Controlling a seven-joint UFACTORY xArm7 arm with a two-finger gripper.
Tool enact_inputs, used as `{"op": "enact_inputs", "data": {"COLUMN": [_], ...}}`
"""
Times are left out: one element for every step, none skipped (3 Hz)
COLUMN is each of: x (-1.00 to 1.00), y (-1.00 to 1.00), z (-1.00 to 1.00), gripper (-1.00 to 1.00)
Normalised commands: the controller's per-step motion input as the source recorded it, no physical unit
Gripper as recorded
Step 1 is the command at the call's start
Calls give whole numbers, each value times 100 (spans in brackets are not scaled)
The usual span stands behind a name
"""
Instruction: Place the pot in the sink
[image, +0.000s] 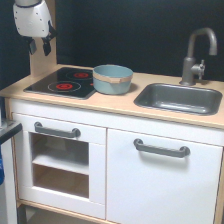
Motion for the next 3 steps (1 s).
{"op": "enact_inputs", "data": {"x": [28, 36, 59], "y": [-4, -4, 1], "z": [-11, -10, -8], "gripper": [100, 100, 100]}}
